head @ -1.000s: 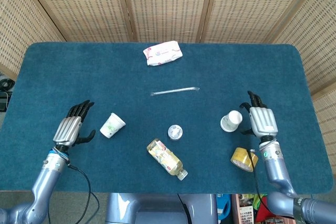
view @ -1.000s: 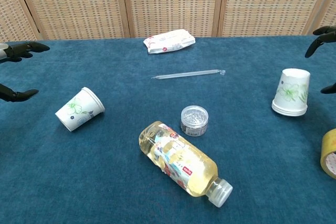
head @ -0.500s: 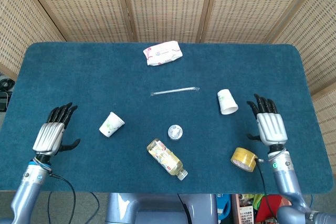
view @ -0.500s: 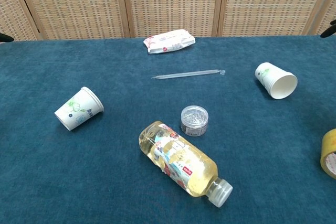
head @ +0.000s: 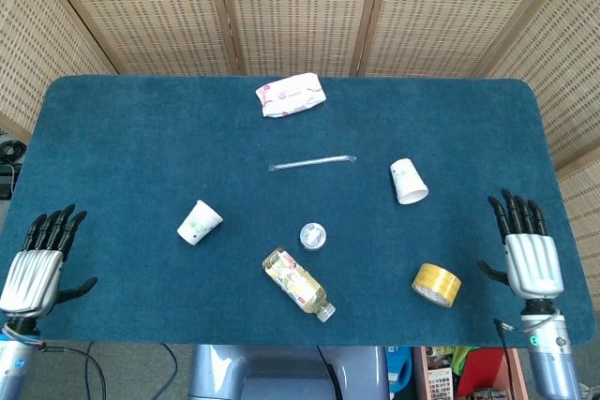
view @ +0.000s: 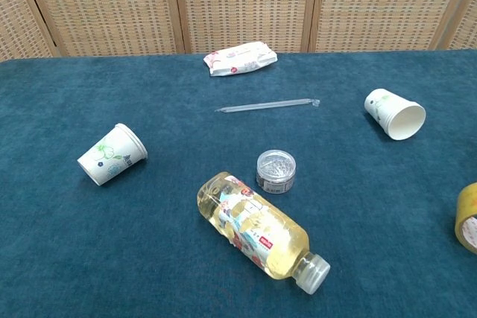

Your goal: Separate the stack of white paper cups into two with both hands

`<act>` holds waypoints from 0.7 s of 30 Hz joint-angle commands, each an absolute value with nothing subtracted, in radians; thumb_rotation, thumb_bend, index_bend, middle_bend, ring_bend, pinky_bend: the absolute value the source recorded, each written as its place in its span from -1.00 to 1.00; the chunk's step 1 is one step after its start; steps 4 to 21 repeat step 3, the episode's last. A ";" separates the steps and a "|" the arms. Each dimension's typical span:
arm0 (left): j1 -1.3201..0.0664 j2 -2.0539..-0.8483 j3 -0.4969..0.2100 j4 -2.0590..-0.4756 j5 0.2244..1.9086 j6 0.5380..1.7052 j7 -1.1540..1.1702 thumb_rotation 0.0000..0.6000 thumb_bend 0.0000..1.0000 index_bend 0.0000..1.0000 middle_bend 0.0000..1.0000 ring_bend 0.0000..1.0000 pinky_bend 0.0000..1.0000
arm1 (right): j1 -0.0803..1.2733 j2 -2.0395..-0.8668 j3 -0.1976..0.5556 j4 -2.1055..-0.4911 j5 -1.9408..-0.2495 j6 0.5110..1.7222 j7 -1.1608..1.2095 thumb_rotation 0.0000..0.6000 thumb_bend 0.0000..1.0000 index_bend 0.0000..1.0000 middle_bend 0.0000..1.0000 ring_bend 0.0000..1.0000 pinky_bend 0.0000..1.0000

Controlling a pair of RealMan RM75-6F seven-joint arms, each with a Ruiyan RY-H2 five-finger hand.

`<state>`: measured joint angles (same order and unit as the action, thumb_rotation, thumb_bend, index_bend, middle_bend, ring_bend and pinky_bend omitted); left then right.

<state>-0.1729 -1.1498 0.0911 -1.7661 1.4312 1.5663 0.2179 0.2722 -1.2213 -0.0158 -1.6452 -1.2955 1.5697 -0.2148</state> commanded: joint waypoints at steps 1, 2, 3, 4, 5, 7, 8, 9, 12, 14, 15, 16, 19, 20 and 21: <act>-0.145 -1.144 0.105 -1.753 1.449 1.582 0.205 1.00 -0.64 -1.00 -1.00 -1.00 -1.00 | 0.230 -1.204 -0.015 -1.628 -1.300 1.590 -0.164 1.00 -0.81 -0.87 -1.00 -1.00 -1.00; -0.140 -1.143 0.105 -1.752 1.452 1.583 0.205 1.00 -0.64 -1.00 -1.00 -1.00 -1.00 | 0.222 -1.200 -0.013 -1.626 -1.302 1.593 -0.150 1.00 -0.81 -0.87 -1.00 -1.00 -1.00; -0.137 -1.143 0.106 -1.751 1.454 1.582 0.206 1.00 -0.64 -1.00 -1.00 -1.00 -1.00 | 0.217 -1.198 -0.011 -1.623 -1.304 1.595 -0.142 1.00 -0.81 -0.87 -1.00 -1.00 -1.00; -0.137 -1.143 0.106 -1.751 1.454 1.582 0.206 1.00 -0.64 -1.00 -1.00 -1.00 -1.00 | 0.217 -1.198 -0.011 -1.623 -1.304 1.595 -0.142 1.00 -0.81 -0.87 -1.00 -1.00 -1.00; -0.137 -1.143 0.106 -1.751 1.454 1.582 0.206 1.00 -0.64 -1.00 -1.00 -1.00 -1.00 | 0.217 -1.198 -0.011 -1.623 -1.304 1.595 -0.142 1.00 -0.81 -0.87 -1.00 -1.00 -1.00; -0.137 -1.143 0.106 -1.751 1.454 1.582 0.206 1.00 -0.64 -1.00 -1.00 -1.00 -1.00 | 0.217 -1.198 -0.011 -1.623 -1.304 1.595 -0.142 1.00 -0.81 -0.87 -1.00 -1.00 -1.00; -0.137 -1.143 0.106 -1.751 1.454 1.582 0.206 1.00 -0.64 -1.00 -1.00 -1.00 -1.00 | 0.217 -1.198 -0.011 -1.623 -1.304 1.595 -0.142 1.00 -0.81 -0.87 -1.00 -1.00 -1.00; -0.137 -1.143 0.106 -1.751 1.454 1.582 0.206 1.00 -0.64 -1.00 -1.00 -1.00 -1.00 | 0.217 -1.198 -0.011 -1.623 -1.304 1.595 -0.142 1.00 -0.81 -0.87 -1.00 -1.00 -1.00; -0.137 -1.143 0.106 -1.751 1.454 1.582 0.206 1.00 -0.64 -1.00 -1.00 -1.00 -1.00 | 0.217 -1.198 -0.011 -1.623 -1.304 1.595 -0.142 1.00 -0.81 -0.87 -1.00 -1.00 -1.00; -0.137 -1.143 0.106 -1.751 1.454 1.582 0.206 1.00 -0.64 -1.00 -1.00 -1.00 -1.00 | 0.217 -1.198 -0.011 -1.623 -1.304 1.595 -0.142 1.00 -0.81 -0.87 -1.00 -1.00 -1.00; -0.137 -1.143 0.106 -1.751 1.454 1.582 0.206 1.00 -0.64 -1.00 -1.00 -1.00 -1.00 | 0.217 -1.198 -0.011 -1.623 -1.304 1.595 -0.142 1.00 -0.81 -0.87 -1.00 -1.00 -1.00; -0.137 -1.143 0.106 -1.751 1.454 1.582 0.206 1.00 -0.64 -1.00 -1.00 -1.00 -1.00 | 0.217 -1.198 -0.011 -1.623 -1.304 1.595 -0.142 1.00 -0.81 -0.87 -1.00 -1.00 -1.00; -0.137 -1.143 0.106 -1.751 1.454 1.582 0.206 1.00 -0.64 -1.00 -1.00 -1.00 -1.00 | 0.217 -1.198 -0.011 -1.623 -1.304 1.595 -0.142 1.00 -0.81 -0.87 -1.00 -1.00 -1.00; -0.137 -1.143 0.106 -1.751 1.454 1.582 0.206 1.00 -0.64 -1.00 -1.00 -1.00 -1.00 | 0.217 -1.198 -0.011 -1.623 -1.304 1.595 -0.142 1.00 -0.81 -0.87 -1.00 -1.00 -1.00; -0.137 -1.143 0.106 -1.751 1.454 1.582 0.206 1.00 -0.64 -1.00 -1.00 -1.00 -1.00 | 0.217 -1.198 -0.011 -1.623 -1.304 1.595 -0.142 1.00 -0.81 -0.87 -1.00 -1.00 -1.00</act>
